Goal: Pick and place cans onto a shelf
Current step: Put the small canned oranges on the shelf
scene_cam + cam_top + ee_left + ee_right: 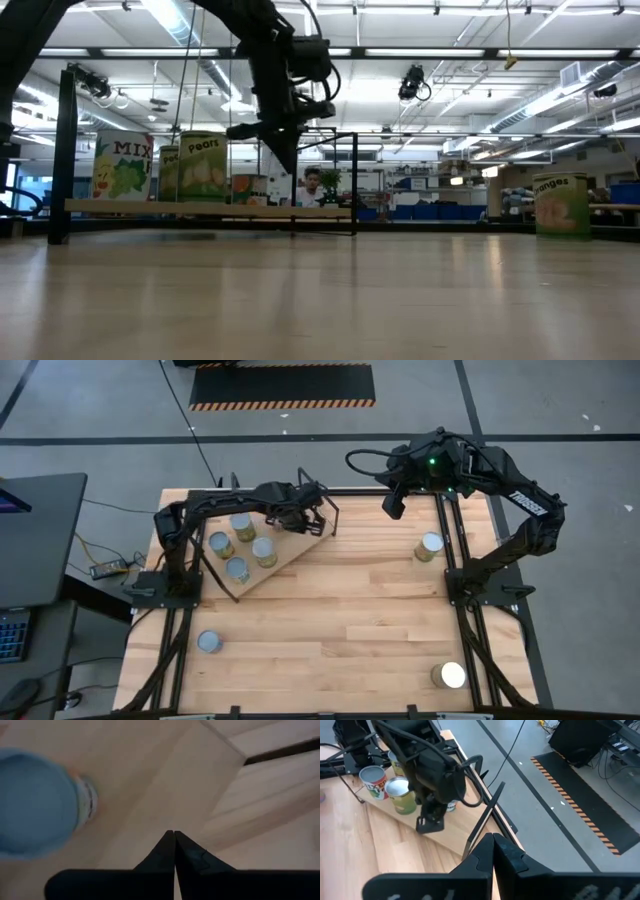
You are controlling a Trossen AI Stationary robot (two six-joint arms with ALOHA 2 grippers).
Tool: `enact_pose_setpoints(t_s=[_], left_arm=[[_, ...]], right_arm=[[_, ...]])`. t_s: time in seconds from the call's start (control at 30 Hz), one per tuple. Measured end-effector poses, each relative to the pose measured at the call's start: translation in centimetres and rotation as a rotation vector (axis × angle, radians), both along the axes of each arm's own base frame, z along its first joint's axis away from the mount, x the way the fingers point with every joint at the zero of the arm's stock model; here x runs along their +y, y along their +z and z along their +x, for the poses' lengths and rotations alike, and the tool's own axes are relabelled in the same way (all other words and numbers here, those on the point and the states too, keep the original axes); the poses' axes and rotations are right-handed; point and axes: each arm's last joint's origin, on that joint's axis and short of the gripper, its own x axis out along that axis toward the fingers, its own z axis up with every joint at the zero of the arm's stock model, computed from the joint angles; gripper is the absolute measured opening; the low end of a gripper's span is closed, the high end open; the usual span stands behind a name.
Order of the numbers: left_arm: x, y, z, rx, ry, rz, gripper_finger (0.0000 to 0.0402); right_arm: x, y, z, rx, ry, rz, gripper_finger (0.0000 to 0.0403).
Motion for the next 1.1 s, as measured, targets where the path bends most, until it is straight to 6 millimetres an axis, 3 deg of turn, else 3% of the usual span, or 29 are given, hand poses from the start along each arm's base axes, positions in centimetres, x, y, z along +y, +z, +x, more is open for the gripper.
enact_pose_setpoints(t_s=[0.43, 1.1], left_arm=[[2.4, -0.4, -1.8, 0.151, -0.019, 0.098, 0.0007], [2.2, -0.6, -2.9, 0.285, -0.13, 0.061, 0.0007]], right_arm=[[0.0, 0.0, 0.0, -0.01, -0.007, 0.007, 0.0012], [0.0, 0.0, 0.0, -0.018, -0.018, 0.02, 0.0012]])
